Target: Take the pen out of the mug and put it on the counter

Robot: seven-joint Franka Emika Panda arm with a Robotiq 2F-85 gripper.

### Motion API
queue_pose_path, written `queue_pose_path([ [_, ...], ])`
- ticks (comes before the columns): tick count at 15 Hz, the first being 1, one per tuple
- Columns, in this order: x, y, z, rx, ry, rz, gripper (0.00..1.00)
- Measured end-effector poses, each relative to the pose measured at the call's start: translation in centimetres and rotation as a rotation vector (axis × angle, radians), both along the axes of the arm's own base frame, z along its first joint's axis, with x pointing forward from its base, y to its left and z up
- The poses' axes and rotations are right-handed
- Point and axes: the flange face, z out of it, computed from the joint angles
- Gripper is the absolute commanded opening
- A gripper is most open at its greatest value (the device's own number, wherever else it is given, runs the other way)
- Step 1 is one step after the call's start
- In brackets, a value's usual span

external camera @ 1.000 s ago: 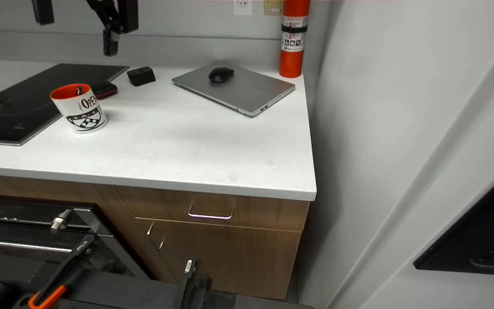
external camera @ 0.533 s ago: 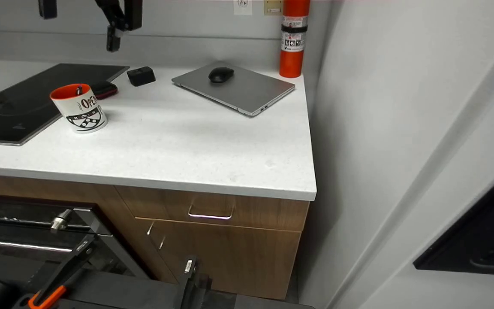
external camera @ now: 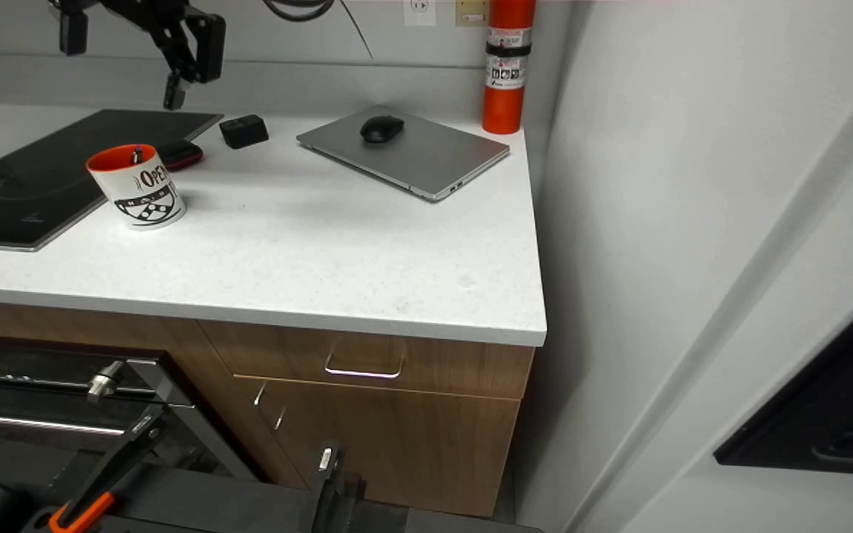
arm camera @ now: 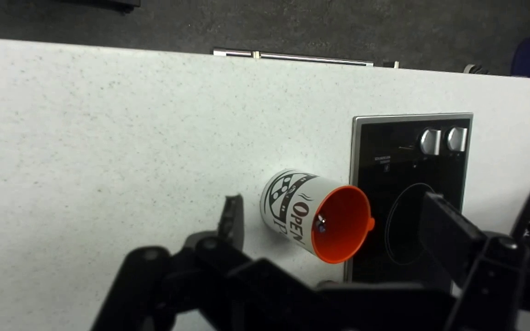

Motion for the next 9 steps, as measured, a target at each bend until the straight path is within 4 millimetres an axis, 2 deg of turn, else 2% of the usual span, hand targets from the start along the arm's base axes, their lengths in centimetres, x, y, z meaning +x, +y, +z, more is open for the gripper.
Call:
queue_pose_path([
  [3,3.0,2.6,-2.8,-0.004,0.028,0.037,1.0],
  [6,5.9,4.4,-5.2,-0.006,0.028,0.053,1.0],
  [9,6.1,4.7,-6.0,-0.005,0.04,0.058,1.0],
])
